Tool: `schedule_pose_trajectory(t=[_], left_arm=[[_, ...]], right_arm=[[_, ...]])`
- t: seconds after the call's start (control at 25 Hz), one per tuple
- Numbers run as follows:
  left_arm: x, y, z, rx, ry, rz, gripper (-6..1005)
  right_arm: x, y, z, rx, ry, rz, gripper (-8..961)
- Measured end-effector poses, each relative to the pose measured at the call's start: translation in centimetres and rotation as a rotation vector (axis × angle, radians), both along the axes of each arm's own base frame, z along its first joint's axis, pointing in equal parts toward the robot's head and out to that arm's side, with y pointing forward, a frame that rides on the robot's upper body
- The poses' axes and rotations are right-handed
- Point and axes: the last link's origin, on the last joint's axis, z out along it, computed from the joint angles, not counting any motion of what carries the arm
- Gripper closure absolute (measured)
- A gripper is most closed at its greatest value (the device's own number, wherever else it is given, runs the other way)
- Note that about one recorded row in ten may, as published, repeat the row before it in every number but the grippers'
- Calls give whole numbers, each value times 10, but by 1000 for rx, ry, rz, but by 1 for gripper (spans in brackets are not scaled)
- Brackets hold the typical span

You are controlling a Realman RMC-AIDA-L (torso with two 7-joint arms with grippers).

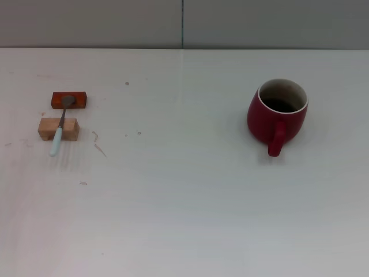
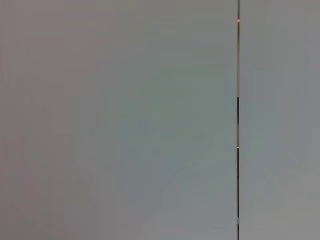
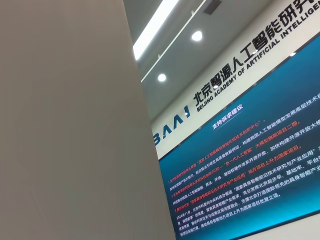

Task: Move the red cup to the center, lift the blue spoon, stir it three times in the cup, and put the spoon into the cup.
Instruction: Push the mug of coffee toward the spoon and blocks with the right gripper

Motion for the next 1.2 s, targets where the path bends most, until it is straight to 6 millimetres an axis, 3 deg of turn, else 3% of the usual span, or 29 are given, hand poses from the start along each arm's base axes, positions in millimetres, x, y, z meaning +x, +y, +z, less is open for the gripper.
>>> schedule_pose_trajectory(t=[0.64, 1.08, 1.2], left_arm=[[0, 0, -1, -1, -2, 0, 170], [1, 0, 0, 3, -3, -3, 170], [1, 0, 0, 3, -7, -4, 170]], right_arm=[[3, 7, -3, -49, 9, -4, 226], [8, 34, -17, -183, 43, -27, 408], [7, 51, -24, -246, 56, -14, 552]])
